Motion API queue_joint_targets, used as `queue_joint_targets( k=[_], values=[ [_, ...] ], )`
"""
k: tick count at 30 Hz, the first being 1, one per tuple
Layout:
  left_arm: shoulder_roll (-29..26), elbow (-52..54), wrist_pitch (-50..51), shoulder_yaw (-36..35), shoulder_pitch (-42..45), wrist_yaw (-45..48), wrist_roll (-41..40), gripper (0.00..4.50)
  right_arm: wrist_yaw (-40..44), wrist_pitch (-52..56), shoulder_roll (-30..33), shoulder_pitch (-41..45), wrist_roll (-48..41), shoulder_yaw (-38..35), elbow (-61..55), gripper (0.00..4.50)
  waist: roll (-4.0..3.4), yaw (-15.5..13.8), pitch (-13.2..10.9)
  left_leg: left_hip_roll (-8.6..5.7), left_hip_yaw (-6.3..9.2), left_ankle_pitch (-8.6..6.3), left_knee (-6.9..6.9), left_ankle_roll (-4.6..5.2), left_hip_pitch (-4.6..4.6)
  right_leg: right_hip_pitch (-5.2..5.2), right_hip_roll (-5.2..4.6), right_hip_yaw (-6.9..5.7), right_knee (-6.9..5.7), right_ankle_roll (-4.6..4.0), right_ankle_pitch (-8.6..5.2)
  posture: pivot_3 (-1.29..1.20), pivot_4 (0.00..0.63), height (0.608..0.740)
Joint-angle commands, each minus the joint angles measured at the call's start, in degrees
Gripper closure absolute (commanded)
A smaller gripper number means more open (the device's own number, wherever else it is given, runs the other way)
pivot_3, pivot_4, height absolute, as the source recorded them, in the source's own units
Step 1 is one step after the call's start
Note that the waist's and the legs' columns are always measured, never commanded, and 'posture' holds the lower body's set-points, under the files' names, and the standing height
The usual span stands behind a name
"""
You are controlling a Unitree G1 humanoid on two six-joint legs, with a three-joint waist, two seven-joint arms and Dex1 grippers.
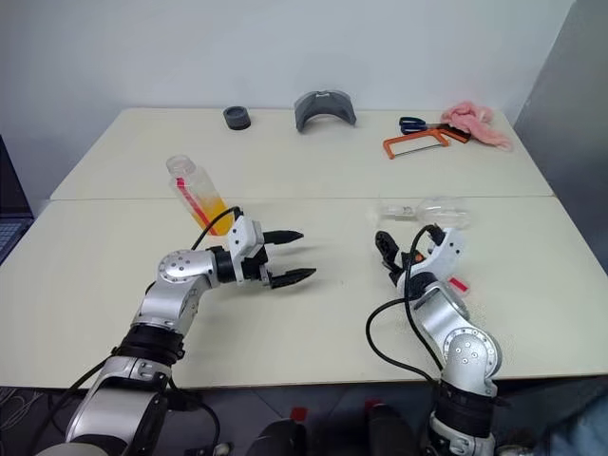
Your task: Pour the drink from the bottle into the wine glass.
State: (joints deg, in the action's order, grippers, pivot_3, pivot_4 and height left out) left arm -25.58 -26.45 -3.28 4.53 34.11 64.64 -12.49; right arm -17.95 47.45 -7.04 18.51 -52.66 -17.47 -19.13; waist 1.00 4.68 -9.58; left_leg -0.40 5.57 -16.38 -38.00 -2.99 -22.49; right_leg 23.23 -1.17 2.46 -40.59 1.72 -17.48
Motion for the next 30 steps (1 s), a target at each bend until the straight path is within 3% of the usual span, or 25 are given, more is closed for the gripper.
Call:
queue_joint_targets(
  k=[1,10,17,30],
  values=[
    [-0.95,1.31,0.62,-1.88,1.87,0.65,-1.71,0.0,-0.68,-5.18,-3.17,4.77,-1.87,-1.47,2.27,0.03,0.0,0.06,0.0,0.01,-0.03,0.0,0.01,0.0,0.0,0.0,0.0,0.0,0.03,0.0,0.0,0.0,0.15,0.74],
    [-4.39,8.67,8.93,-1.64,1.9,5.62,-6.03,0.0,-3.48,-12.25,-4.85,12.0,-2.22,-3.05,11.78,0.03,-0.03,0.09,-0.02,0.0,0.03,0.01,0.05,0.0,-0.02,0.0,0.0,-0.02,0.06,0.0,0.0,0.0,0.15,0.74],
    [-6.1,10.6,8.89,-1.1,0.68,6.26,-4.93,0.0,-4.83,-18.2,-5.6,15.4,-3.57,-4.28,18.58,0.03,-0.08,0.12,-0.05,0.02,0.01,0.0,0.06,0.0,0.0,0.0,0.01,-0.02,0.07,0.0,0.0,0.0,0.15,0.74],
    [-6.93,10.49,6.1,-0.1,-0.43,6.54,-2.41,0.0,2.72,-28.8,-0.27,27.3,-3.48,-11.06,42.53,0.03,-0.14,0.22,-0.08,0.02,-0.03,0.01,0.06,0.0,0.0,0.0,0.01,-0.01,0.06,-0.01,0.01,0.0,0.15,0.74]
  ],
)
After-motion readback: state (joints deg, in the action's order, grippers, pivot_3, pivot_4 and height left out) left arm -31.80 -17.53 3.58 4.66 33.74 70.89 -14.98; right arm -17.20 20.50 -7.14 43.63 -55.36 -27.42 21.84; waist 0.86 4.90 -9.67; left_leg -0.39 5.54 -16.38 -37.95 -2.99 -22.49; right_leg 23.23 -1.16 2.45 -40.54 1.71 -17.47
